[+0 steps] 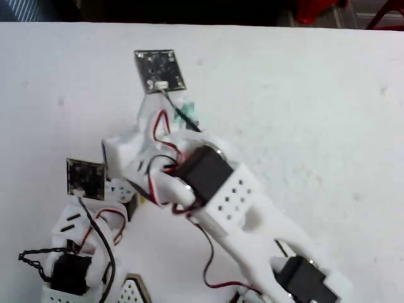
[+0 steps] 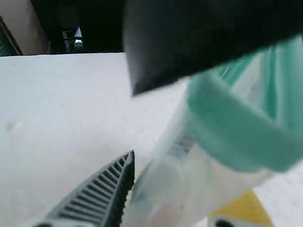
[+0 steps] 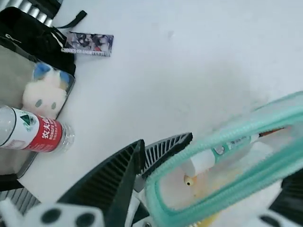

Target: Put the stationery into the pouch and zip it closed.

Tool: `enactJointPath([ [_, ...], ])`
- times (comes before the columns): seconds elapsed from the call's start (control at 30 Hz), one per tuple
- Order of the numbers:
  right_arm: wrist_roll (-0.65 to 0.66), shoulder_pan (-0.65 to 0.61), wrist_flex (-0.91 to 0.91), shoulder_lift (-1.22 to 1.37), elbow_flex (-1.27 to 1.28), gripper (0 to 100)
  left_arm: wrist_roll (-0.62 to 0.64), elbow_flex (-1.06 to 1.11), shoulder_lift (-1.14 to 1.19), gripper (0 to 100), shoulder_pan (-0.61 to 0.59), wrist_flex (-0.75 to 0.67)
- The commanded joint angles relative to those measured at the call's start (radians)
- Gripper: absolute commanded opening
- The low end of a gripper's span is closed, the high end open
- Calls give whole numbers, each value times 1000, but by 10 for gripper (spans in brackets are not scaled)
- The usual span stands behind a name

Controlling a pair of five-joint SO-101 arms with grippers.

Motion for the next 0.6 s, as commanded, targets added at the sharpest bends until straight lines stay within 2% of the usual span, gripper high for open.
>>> enactJointPath([
  [0.0,-9,7,12,2,-43,386,-14,-23,1,260,13,-17],
  [0.07,-9,10,10,-1,-43,306,-14,-23,1,260,13,-17],
  [0.2,-8,56,10,-1,-43,39,-12,-23,1,266,13,-17],
  [0.23,5,79,8,-2,-46,5,-11,-23,1,280,13,-17],
  [0.3,40,136,21,-2,-64,47,5,-32,1,314,13,-6],
  [0.43,101,295,53,4,-80,14,41,-109,1,324,12,81],
  [0.57,308,407,51,8,-75,19,44,-183,1,325,10,153],
])
